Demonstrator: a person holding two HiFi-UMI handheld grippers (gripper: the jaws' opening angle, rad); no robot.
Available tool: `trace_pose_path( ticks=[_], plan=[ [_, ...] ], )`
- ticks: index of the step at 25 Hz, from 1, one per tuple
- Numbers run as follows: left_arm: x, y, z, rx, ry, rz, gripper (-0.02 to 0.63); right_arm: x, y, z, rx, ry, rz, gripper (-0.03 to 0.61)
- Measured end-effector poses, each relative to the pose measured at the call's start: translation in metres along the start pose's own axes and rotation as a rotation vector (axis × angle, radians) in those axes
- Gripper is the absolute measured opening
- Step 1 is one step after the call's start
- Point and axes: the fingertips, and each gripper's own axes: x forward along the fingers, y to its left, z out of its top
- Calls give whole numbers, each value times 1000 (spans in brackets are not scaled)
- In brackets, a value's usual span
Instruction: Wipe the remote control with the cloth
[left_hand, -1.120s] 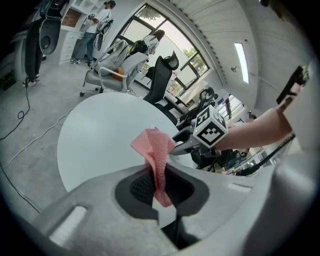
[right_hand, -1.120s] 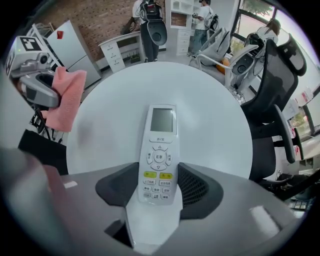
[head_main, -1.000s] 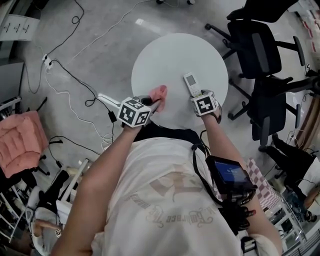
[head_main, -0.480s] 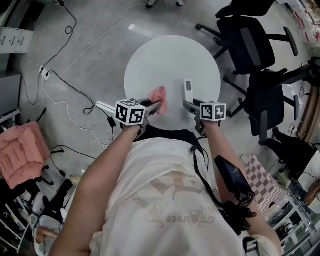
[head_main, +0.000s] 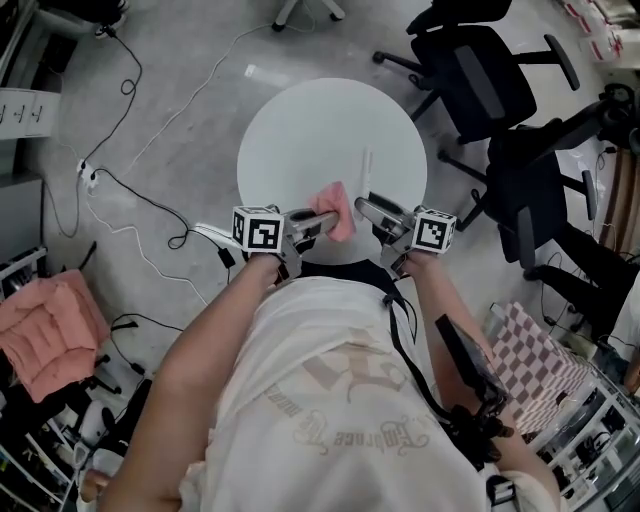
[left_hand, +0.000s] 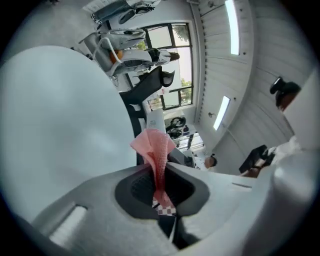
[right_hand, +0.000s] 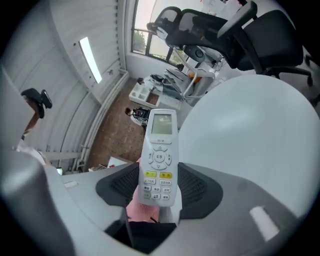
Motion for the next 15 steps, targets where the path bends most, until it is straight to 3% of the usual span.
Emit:
trace_pose_path(
  ticks=[2,5,10,15],
  plan=[
    [8,-16,0,1,9,-75,20,0,15,9,14,-50,65,252],
    [17,-30,1,3,7,-124,20,-4,29,15,37,-87,136,252],
    [22,-29,6,49,18,-85,20,-9,40,16,68,-107,201,252],
    [23,-26,12,73,2,-60,20,-13,36,10,38,-63,187,252]
  ],
)
